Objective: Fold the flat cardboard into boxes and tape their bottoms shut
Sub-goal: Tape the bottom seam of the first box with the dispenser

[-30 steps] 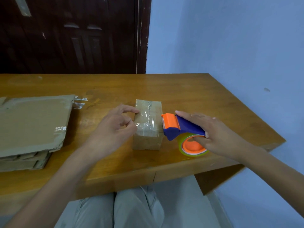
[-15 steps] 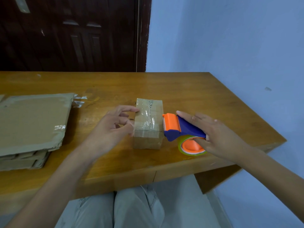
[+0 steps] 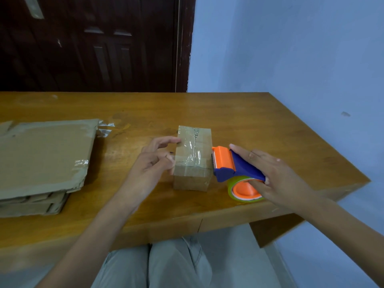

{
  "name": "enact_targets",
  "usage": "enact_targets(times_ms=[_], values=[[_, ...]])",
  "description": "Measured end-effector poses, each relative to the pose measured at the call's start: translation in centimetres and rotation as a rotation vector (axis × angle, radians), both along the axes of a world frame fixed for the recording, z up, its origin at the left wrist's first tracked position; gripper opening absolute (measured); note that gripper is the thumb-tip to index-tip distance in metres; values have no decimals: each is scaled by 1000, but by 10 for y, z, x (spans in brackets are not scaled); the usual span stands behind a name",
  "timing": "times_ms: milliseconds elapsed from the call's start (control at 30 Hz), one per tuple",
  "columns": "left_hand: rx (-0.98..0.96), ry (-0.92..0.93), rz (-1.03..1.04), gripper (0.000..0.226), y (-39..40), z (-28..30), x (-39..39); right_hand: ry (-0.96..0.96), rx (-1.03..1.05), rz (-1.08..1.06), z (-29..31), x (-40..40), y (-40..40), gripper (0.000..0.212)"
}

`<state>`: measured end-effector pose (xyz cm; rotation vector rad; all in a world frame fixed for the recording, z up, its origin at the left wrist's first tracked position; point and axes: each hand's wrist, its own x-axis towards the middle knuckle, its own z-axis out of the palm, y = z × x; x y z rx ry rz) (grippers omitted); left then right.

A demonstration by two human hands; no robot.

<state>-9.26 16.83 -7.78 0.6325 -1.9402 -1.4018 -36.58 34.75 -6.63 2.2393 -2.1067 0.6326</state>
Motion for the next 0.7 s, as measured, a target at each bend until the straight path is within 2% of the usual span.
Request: enact_targets(times_ms=[100,167,433,533,667,700], values=[[-227,-18,108,36,2,-10,-4,23,-1,-31,-2,0,0,95],[-311,-3,127,40,3,-17,-6,39,-6,-43,-2,1,0,97],[-272,2,209,40,4,-18,-11,86,-19,-51,1,1,-1,94],[-180,-8,295,43,11,-15,-16,76,-20,-55,1,3,-1,93],[26,-21,444,24,17,-12,-16,87,-28,-65,-1,5,1,98],[4,-22,464,26,19,-7,-14,95,-26,-71,-1,6,1,99]])
